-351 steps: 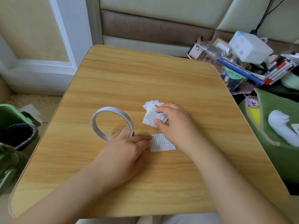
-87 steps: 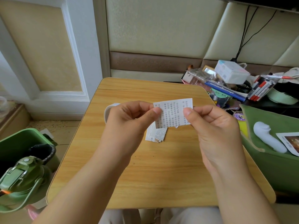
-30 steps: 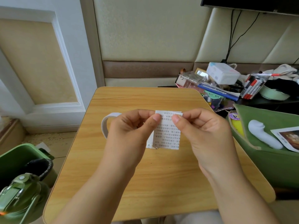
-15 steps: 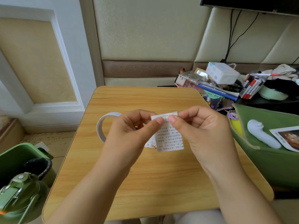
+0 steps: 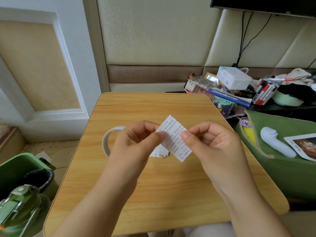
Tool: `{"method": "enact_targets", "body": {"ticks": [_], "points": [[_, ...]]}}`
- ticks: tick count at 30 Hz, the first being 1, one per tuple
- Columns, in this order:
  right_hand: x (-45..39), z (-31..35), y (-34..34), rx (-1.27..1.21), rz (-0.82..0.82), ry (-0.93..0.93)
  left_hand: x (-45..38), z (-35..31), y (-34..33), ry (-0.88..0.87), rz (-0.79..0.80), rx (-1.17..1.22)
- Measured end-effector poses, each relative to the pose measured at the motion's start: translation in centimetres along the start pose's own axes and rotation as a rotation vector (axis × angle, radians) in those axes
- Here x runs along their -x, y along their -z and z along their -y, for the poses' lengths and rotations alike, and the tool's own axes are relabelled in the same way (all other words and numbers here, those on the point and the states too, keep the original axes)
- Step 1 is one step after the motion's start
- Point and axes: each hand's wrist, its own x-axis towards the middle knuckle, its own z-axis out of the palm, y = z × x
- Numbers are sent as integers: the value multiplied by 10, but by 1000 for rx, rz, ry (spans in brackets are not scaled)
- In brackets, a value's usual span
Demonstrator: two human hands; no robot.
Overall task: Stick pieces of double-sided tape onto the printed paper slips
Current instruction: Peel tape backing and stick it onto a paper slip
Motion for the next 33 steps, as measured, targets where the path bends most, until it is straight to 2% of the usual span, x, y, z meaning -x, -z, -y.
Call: {"method": "enact_targets", "body": {"ticks": [5, 16, 33], "points": [[-1, 5, 4, 72, 51, 30, -6, 1, 5, -50, 36, -138], [12, 3, 1, -118, -89, -6, 0, -4, -8, -32, -136, 92], [8, 9, -4, -235, -116, -22, 4, -6, -12, 30, -191, 156]]}}
